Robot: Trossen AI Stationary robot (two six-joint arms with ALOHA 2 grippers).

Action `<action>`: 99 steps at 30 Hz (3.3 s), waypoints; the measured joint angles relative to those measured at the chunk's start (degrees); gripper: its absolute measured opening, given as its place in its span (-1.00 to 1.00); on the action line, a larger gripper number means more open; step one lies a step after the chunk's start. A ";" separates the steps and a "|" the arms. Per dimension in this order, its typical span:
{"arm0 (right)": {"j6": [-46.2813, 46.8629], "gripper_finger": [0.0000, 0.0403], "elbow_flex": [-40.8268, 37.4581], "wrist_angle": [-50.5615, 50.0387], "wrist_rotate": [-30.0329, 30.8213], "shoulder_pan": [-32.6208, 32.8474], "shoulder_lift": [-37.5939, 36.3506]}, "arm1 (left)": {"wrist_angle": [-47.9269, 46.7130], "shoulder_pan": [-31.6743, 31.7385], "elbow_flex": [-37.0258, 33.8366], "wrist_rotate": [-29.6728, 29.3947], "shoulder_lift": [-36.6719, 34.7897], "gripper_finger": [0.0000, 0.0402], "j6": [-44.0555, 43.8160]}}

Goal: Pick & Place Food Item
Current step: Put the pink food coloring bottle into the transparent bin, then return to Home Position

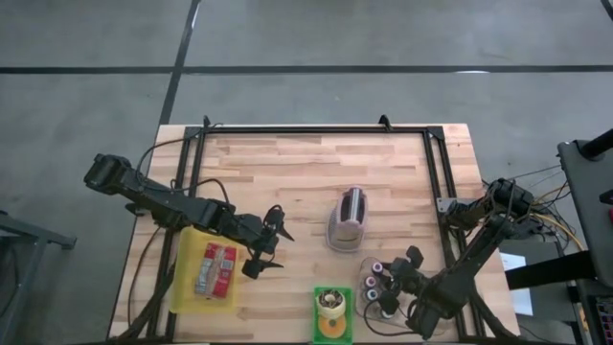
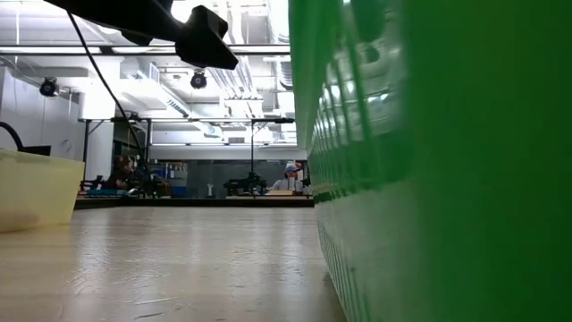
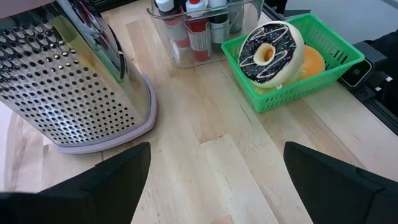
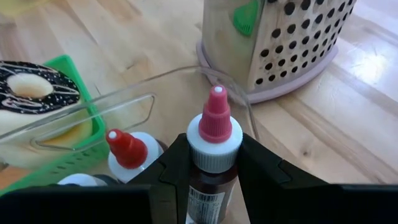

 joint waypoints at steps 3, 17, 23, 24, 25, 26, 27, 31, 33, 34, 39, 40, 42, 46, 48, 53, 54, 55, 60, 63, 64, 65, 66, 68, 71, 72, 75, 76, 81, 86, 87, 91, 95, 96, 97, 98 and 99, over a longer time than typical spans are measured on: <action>0.00 -0.53 0.00 -0.02 -0.26 0.00 0.00 | 0.02 0.00 0.00 0.00 0.00 0.84 0.00; -0.48 -0.53 -2.01 1.05 3.67 -0.02 0.00 | 0.00 0.04 0.00 -1.24 0.00 0.84 0.11; -1.65 -0.53 -6.23 8.12 7.01 0.00 0.02 | 0.02 0.04 0.00 -1.34 0.00 0.84 0.07; -2.28 -0.53 -7.08 9.78 7.72 0.00 0.02 | 0.01 0.04 0.00 -1.46 0.00 0.84 0.06; -3.12 -0.53 -7.79 11.48 8.60 0.00 0.02 | 0.02 0.04 0.00 -1.46 0.00 0.84 -0.01; -4.11 -0.53 -8.33 12.84 9.49 0.00 0.02 | 0.02 0.04 0.00 -1.48 0.00 0.84 -0.04; -4.98 -0.53 -8.81 13.73 9.80 0.00 0.00 | 0.00 0.04 0.00 -1.49 0.00 0.84 -0.04; -6.61 -0.53 -9.72 15.00 10.88 0.00 0.00 | 0.00 0.04 0.00 -1.49 0.00 0.84 -0.03; -6.73 -0.53 -10.10 15.34 11.09 0.00 -0.03 | 0.01 0.04 0.00 -1.51 0.00 0.84 -0.04; -6.82 -0.53 -10.30 15.52 11.17 0.01 -0.07 | 0.00 0.04 0.00 -1.51 0.00 0.84 -0.02; -9.50 -0.53 -10.43 16.06 11.52 0.02 0.69 | 0.01 0.04 0.00 -1.53 0.00 0.84 0.15; -9.59 -0.53 -10.40 16.06 11.54 0.02 0.74 | 0.02 0.04 0.00 -1.54 0.00 0.84 0.15; -9.74 -0.53 -10.40 16.24 12.05 0.07 0.79 | 0.02 0.04 0.00 -1.53 0.00 0.84 0.15; -10.54 -0.53 -10.13 16.41 12.45 0.39 0.88 | 0.02 0.04 0.00 -1.53 0.00 0.84 0.17; -10.84 -0.49 -9.70 16.44 12.07 0.37 0.92 | 0.01 0.04 0.00 -1.53 0.00 0.84 0.17; -10.86 -0.08 -8.54 16.49 9.89 0.28 0.96 | 0.02 0.04 0.00 -1.53 0.00 0.84 0.17; -10.99 -0.02 -8.34 16.51 9.62 0.28 0.96 | 0.02 0.04 0.00 -1.53 0.00 0.84 0.17; -11.22 0.03 -8.16 16.52 9.39 0.28 0.96 | 0.02 0.04 0.00 -1.53 0.00 0.84 0.17; -12.77 0.12 -7.26 16.42 8.81 0.33 0.94 | 0.02 0.04 0.00 -1.53 0.00 0.84 0.17; -13.22 0.11 -6.97 16.13 8.79 0.33 0.94 | 0.02 0.04 0.00 -1.53 0.00 0.84 0.17; -13.22 0.10 -6.97 16.06 8.79 0.33 0.92 | 0.02 0.04 0.00 -1.53 0.00 0.84 0.20; -13.22 0.10 -6.97 16.06 8.81 0.33 0.92 | 0.02 0.04 0.00 -1.53 0.00 0.84 0.20; -13.22 0.10 -6.97 16.04 8.90 0.33 0.92 | 0.02 0.04 0.00 -1.53 0.00 0.84 0.20; -13.23 0.09 -6.93 16.02 9.85 0.33 0.92 | 0.03 0.00 0.00 -1.53 0.00 0.84 0.36; -14.00 0.09 -6.88 15.88 11.96 0.31 0.79 | 0.58 0.00 0.00 -2.23 -0.07 0.84 0.87; -14.46 0.10 -6.88 15.77 12.60 0.22 0.69 | 0.75 0.00 0.00 -3.03 -0.27 0.84 1.07; -15.51 0.10 -6.86 14.86 13.35 -0.12 0.28 | 0.89 0.00 0.00 -4.50 -1.59 0.84 1.07; -15.87 0.10 -6.86 14.65 13.40 -0.19 0.09 | 0.89 0.02 0.00 -4.52 -1.99 0.84 1.05; -17.93 0.10 -6.84 14.47 14.35 -0.48 -1.50 | 0.71 0.00 0.00 -4.51 -4.72 0.84 1.07; -20.65 0.10 -6.73 14.39 15.09 -0.37 -4.30 | 0.35 0.00 0.00 -5.76 -7.29 0.84 1.30; -21.50 0.10 -6.56 14.49 15.10 -0.37 -4.88 | 0.34 0.02 0.00 -5.82 -7.83 0.84 1.60; -26.78 0.10 -5.02 14.84 15.29 -0.39 -7.01 | 0.21 0.02 0.00 -5.95 -10.22 0.84 2.05; -32.01 0.10 -2.42 15.17 18.77 -0.39 -8.04 | -0.08 0.04 0.00 -5.99 -13.36 0.84 1.58; -33.07 0.10 -1.67 15.19 20.42 -0.39 -8.17 | -0.48 0.04 0.00 -6.01 -14.30 0.84 1.11; -34.22 0.10 -0.84 15.13 22.02 -0.39 -8.19 | -0.92 0.04 0.00 -5.99 -15.31 0.84 0.57; -35.78 0.10 0.05 15.22 23.72 -0.38 -8.20 | -0.98 0.04 0.00 -5.99 -16.28 0.84 -0.65; -38.03 0.10 0.89 15.21 25.15 -0.39 -8.20 | -1.03 0.04 0.00 -5.99 -17.24 0.84 -2.25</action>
